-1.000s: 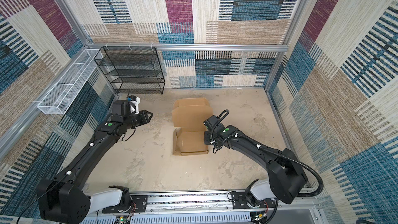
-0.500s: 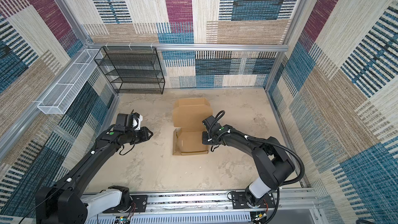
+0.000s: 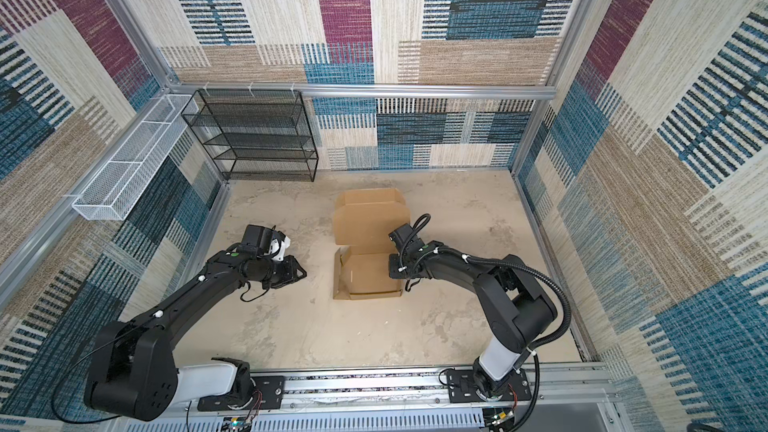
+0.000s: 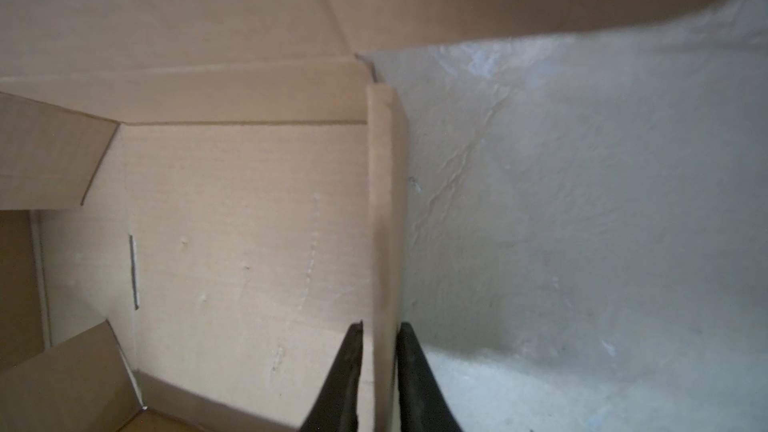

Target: Fold the paper box

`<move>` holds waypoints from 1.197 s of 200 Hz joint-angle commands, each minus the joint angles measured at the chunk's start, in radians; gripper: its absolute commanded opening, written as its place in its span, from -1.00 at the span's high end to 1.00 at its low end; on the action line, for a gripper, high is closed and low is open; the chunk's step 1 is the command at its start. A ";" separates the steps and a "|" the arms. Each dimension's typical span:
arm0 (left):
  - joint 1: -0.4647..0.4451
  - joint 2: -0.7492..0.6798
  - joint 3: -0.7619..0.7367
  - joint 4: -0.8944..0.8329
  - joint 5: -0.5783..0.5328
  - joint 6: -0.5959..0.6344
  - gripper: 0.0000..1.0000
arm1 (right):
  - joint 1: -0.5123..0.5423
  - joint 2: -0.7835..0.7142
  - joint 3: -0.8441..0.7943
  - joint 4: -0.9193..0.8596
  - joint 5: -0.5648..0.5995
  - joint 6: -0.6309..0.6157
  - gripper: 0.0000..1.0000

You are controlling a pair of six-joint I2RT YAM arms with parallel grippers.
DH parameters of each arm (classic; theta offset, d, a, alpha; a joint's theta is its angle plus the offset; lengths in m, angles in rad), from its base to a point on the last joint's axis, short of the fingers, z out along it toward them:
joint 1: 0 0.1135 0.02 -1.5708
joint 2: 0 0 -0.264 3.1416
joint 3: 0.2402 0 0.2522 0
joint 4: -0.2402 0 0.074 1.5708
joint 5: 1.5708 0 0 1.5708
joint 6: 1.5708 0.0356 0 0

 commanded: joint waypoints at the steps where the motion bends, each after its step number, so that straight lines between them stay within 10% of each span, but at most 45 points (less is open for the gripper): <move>1: -0.011 0.018 -0.013 0.070 0.040 -0.008 0.29 | 0.001 0.013 0.000 0.033 0.017 -0.026 0.67; 239: -0.047 -0.084 -0.276 0.709 0.350 -0.262 0.19 | -0.001 -0.138 -0.029 0.108 -0.016 -0.076 0.96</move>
